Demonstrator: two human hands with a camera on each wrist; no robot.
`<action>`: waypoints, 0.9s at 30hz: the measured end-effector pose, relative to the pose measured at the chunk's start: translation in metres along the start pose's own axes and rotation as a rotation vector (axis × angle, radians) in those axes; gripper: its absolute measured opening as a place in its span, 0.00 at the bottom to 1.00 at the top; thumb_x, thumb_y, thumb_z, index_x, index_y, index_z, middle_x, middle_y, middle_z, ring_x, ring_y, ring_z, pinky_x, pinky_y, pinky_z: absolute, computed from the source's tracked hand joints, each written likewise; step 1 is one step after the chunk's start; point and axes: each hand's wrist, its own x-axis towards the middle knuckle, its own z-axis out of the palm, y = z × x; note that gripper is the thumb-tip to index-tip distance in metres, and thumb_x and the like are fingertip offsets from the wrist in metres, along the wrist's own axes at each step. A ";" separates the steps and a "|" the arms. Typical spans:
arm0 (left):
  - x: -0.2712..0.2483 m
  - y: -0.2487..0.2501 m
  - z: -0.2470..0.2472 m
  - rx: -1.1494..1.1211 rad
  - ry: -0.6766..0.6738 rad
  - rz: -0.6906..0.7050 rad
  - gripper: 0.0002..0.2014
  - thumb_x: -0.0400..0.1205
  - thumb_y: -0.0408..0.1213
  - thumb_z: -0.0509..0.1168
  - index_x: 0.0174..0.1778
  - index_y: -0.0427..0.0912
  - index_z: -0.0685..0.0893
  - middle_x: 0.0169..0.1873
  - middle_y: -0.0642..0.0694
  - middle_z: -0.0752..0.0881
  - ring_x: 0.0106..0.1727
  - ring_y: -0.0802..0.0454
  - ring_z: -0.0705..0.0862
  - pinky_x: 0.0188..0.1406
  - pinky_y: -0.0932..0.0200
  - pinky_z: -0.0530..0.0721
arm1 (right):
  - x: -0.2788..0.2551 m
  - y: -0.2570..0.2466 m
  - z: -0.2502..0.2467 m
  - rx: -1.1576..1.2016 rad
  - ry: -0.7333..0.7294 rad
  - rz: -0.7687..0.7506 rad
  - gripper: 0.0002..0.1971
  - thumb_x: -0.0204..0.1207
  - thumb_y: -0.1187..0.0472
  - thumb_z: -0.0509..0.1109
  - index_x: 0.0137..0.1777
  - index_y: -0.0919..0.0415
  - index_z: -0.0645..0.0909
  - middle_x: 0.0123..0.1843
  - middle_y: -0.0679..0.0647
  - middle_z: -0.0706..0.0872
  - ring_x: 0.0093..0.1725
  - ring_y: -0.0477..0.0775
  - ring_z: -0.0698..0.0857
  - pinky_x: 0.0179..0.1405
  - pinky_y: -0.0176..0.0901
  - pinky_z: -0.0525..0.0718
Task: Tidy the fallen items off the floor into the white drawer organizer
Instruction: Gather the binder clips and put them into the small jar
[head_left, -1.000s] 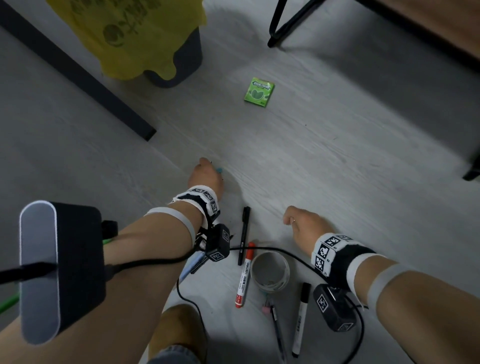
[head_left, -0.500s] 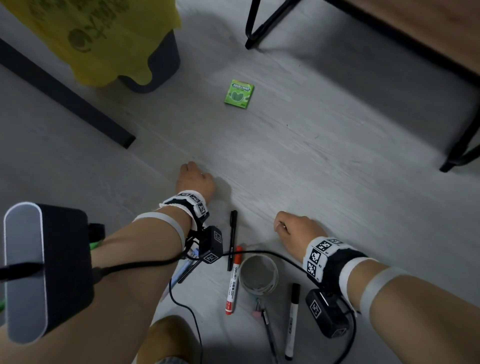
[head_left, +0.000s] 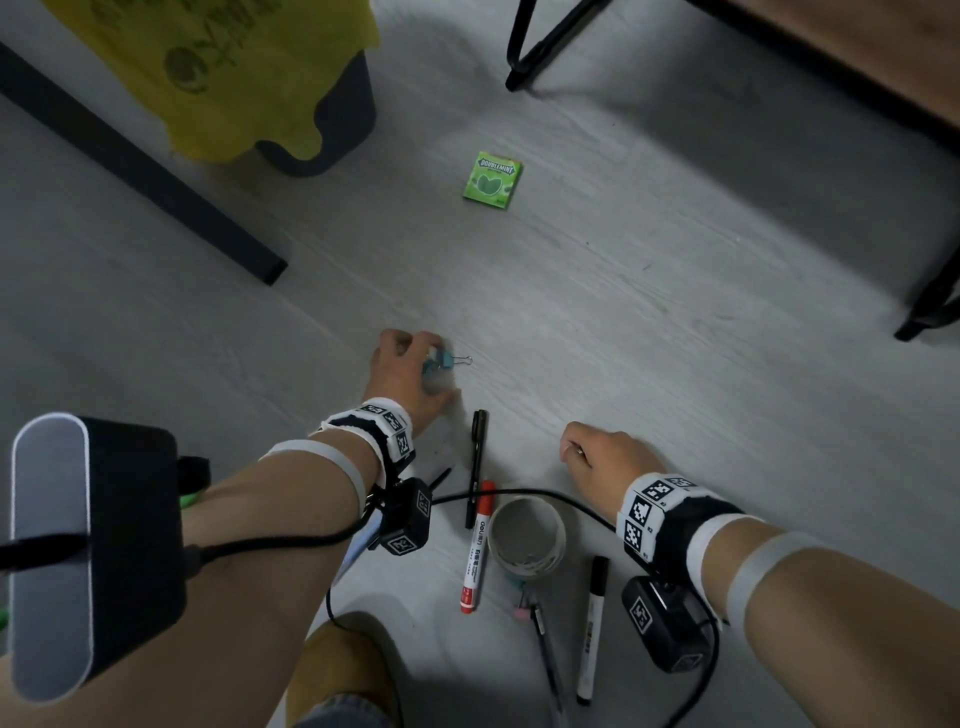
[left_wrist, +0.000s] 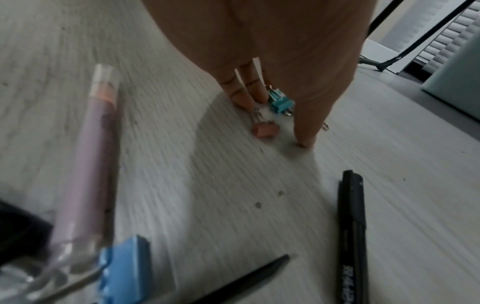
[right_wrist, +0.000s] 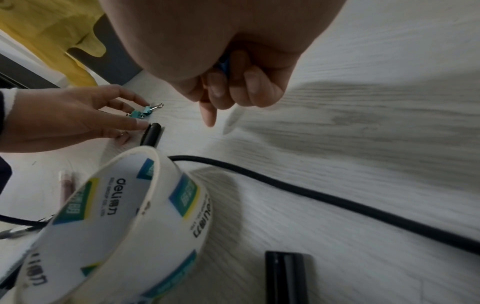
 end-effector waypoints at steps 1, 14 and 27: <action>-0.001 -0.002 -0.001 -0.001 0.002 0.009 0.29 0.68 0.41 0.80 0.64 0.56 0.80 0.67 0.42 0.68 0.66 0.41 0.72 0.67 0.53 0.78 | 0.000 -0.002 0.000 -0.002 -0.001 -0.005 0.10 0.85 0.58 0.54 0.50 0.54 0.78 0.30 0.44 0.76 0.30 0.54 0.77 0.34 0.46 0.79; -0.002 -0.012 -0.009 0.063 0.043 0.062 0.07 0.70 0.27 0.76 0.42 0.37 0.88 0.50 0.40 0.79 0.43 0.43 0.79 0.45 0.56 0.81 | 0.049 -0.043 -0.014 -0.023 0.014 -0.114 0.11 0.82 0.53 0.62 0.61 0.48 0.66 0.58 0.52 0.85 0.40 0.55 0.87 0.43 0.50 0.87; -0.018 -0.023 -0.015 -0.110 0.134 -0.135 0.11 0.69 0.29 0.75 0.44 0.38 0.83 0.49 0.40 0.77 0.37 0.46 0.76 0.38 0.59 0.76 | 0.113 -0.114 -0.002 -0.303 0.091 -0.226 0.30 0.77 0.52 0.69 0.74 0.56 0.60 0.63 0.62 0.77 0.58 0.66 0.81 0.50 0.54 0.81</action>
